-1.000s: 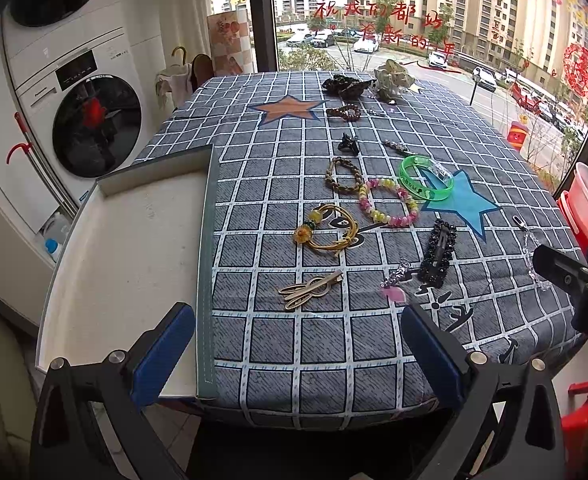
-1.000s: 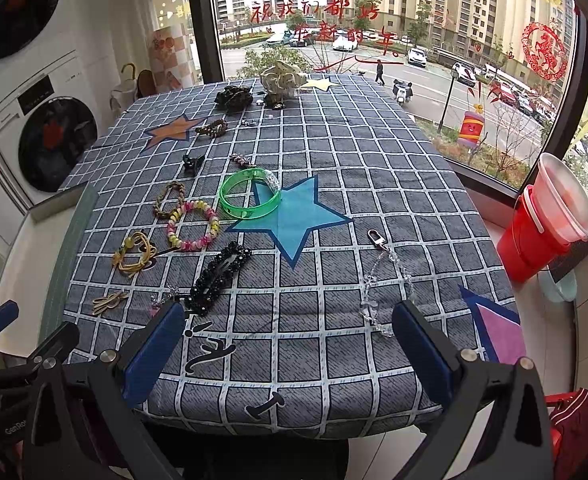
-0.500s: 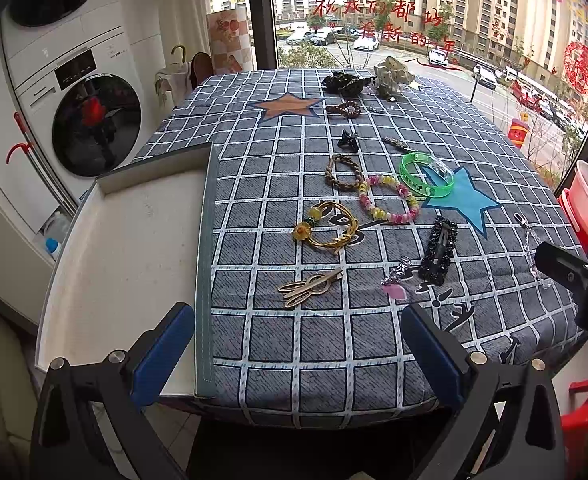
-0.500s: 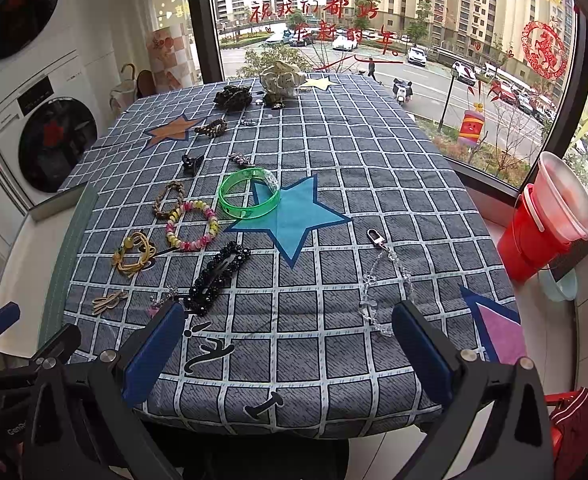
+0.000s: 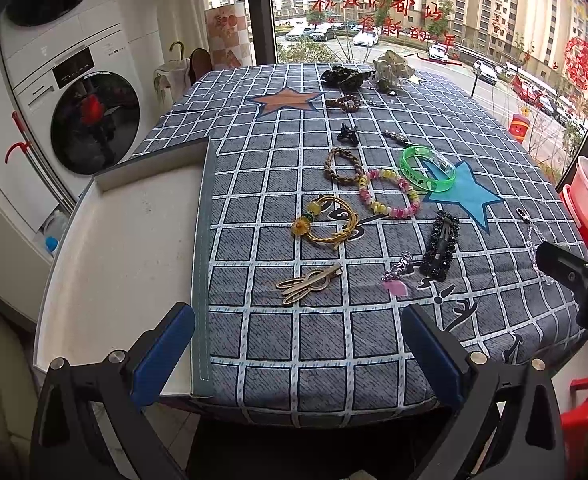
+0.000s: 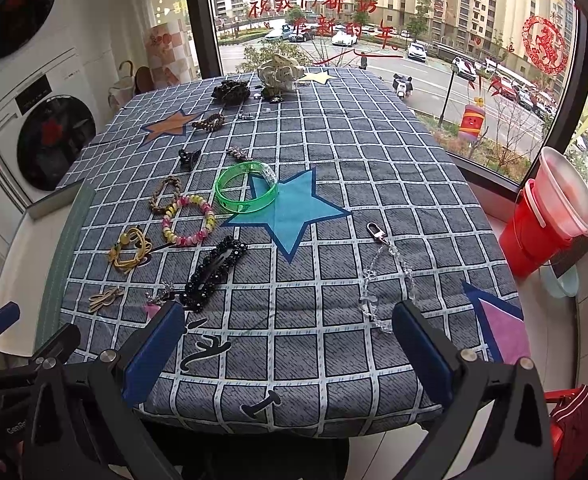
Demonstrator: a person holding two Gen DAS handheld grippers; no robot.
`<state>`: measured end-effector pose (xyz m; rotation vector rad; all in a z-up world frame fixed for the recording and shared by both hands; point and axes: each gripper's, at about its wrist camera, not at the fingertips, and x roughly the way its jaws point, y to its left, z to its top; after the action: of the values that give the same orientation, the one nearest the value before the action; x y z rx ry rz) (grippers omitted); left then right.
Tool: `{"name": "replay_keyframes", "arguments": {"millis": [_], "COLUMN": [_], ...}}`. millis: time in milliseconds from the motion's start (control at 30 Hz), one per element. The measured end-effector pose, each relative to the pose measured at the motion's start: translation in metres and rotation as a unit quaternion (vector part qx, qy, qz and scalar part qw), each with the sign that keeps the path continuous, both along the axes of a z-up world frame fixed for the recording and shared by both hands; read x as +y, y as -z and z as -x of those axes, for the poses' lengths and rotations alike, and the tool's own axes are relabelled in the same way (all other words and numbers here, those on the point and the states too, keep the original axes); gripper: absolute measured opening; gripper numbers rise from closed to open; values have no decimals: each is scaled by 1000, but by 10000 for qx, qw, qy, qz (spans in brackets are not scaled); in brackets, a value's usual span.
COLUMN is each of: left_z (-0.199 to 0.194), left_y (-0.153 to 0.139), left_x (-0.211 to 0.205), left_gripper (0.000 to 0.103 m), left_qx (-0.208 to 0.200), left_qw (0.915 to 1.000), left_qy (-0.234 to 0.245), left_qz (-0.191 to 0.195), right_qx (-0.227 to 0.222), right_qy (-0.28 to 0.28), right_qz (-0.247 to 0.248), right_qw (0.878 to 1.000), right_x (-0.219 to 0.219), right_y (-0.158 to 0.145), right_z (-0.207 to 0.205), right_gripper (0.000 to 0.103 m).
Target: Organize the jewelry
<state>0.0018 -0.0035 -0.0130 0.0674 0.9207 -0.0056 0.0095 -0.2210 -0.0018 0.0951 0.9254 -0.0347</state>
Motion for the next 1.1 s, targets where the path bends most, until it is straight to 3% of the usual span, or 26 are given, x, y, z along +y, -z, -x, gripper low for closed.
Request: {"name": "replay_keyframes", "arguments": {"millis": [233, 633, 767, 900, 1100], "left_z": [-2, -13, -31, -59, -121], "left_y": [2, 6, 4, -5, -9], "left_x": [-2, -2, 1, 1, -2], "left_gripper": [103, 103, 103, 103, 103], "left_qx": [-157, 14, 92, -119, 192], "left_qw": [9998, 9999, 9996, 9996, 9984], "left_qy": [1, 65, 100, 190, 406], "left_qz": [153, 156, 246, 182, 348], "right_qx": [28, 171, 261, 427, 552], "right_qy": [1, 5, -20, 3, -60], "right_qz": [-32, -83, -157, -329, -465], "right_qw": [10000, 9998, 9995, 9985, 9974], "right_x": [-2, -7, -13, -24, -35], "right_y": [2, 10, 12, 15, 13], "right_z": [-1, -8, -16, -33, -76], "right_gripper": [103, 103, 103, 103, 103]}}
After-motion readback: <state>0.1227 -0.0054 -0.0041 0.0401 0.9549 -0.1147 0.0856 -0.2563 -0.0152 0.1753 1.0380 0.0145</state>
